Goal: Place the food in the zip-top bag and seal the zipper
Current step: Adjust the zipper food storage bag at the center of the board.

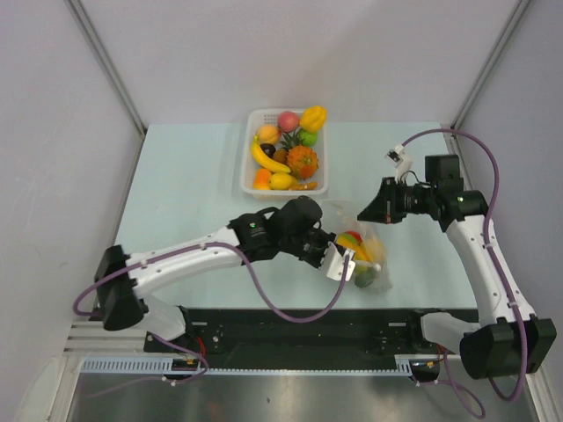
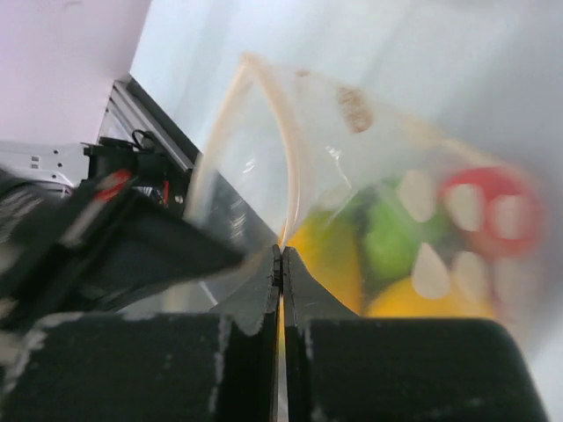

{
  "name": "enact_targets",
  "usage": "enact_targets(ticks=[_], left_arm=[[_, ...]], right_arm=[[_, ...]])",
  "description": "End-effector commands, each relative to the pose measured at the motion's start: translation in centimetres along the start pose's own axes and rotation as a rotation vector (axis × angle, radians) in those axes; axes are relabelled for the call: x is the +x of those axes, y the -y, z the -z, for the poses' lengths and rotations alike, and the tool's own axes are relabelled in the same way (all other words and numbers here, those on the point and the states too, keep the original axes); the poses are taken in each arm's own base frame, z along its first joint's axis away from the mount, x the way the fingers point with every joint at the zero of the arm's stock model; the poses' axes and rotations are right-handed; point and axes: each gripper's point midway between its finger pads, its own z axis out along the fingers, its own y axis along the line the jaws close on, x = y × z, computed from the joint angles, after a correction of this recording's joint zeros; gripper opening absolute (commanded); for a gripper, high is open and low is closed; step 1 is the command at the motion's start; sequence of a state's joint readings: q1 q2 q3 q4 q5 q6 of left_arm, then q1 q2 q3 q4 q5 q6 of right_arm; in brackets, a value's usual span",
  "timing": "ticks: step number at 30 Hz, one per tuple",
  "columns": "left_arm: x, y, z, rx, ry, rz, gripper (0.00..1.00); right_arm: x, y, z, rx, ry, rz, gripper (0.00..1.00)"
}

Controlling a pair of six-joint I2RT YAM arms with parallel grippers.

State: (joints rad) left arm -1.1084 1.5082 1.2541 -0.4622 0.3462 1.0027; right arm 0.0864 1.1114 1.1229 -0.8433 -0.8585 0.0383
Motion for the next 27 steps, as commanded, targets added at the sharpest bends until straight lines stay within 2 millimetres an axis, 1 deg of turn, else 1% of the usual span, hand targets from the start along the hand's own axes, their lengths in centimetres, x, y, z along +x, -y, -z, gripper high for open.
enact_targets(ticks=[1,2,3,5,6,7,11,12,13,16,17,19,20,21,22,23,24,26,27], left_arm=[[-5.4,-1.9,7.0,-0.131,0.09,0.192,0.0],[-5.3,-1.7,7.5,-0.135,0.084,0.211,0.0],[-5.3,-1.4,7.9,-0.137,0.083,0.244,0.0],[-4.3,-0.4,7.7,-0.126,0.049,0.289,0.0],[-3.8,0.2,7.2,-0.115,0.037,0.332,0.0],[-3.0,1.0,6.7,-0.103,0.015,0.361,0.0],[-1.2,3.3,4.8,-0.05,-0.028,0.495,0.0],[-1.1,3.7,4.5,-0.047,-0.028,0.536,0.0],[-0.6,4.4,4.1,-0.035,-0.04,0.554,0.0],[-0.4,4.8,4.0,-0.054,-0.018,0.592,0.0],[-0.4,4.7,4.1,-0.067,-0.012,0.597,0.0],[-0.4,4.3,4.4,-0.095,0.004,0.613,0.0],[-0.4,4.0,4.7,-0.11,0.007,0.619,0.0],[0.0,3.5,5.0,-0.133,0.01,0.655,0.0],[0.5,3.5,5.2,-0.139,0.009,0.682,0.0],[0.5,3.3,5.6,-0.148,0.019,0.7,0.0],[1.0,2.9,5.9,-0.164,0.026,0.743,0.0],[1.6,3.0,6.2,-0.173,0.033,0.772,0.0],[1.8,2.5,6.7,-0.202,0.046,0.788,0.0]], right_arm=[[-5.4,-3.1,-0.7,-0.11,0.085,0.118,0.0],[-5.6,-4.0,-1.0,-0.142,0.079,0.14,0.0],[-5.2,-5.1,-1.9,-0.183,0.047,0.165,0.0],[-5.1,-5.8,-2.9,-0.214,0.025,0.205,0.0],[-4.6,-6.6,-3.6,-0.239,0.002,0.227,0.0],[-4.5,-6.3,-4.3,-0.242,-0.017,0.233,0.0],[-3.4,-6.1,-6.6,-0.249,-0.065,0.32,0.0],[-3.2,-6.2,-7.0,-0.256,-0.076,0.326,0.0],[-2.9,-6.8,-7.4,-0.275,-0.085,0.342,0.0],[-2.7,-6.9,-8.2,-0.278,-0.098,0.373,0.0],[-2.8,-7.1,-8.2,-0.279,-0.096,0.386,0.03],[-3.3,-7.2,-7.7,-0.272,-0.084,0.418,0.12],[-3.7,-7.5,-7.0,-0.263,-0.064,0.439,0.23],[-4.3,-7.7,-6.3,-0.257,-0.044,0.471,0.31],[-4.6,-7.8,-5.7,-0.248,-0.025,0.485,0.41],[-5.2,-7.5,-5.0,-0.228,-0.001,0.488,0.61],[-5.6,-7.9,-3.7,-0.217,0.035,0.508,0.69],[-5.7,-8.0,-2.2,-0.203,0.068,0.53,0.84],[-5.5,-8.0,-0.8,-0.18,0.1,0.545,0.85]])
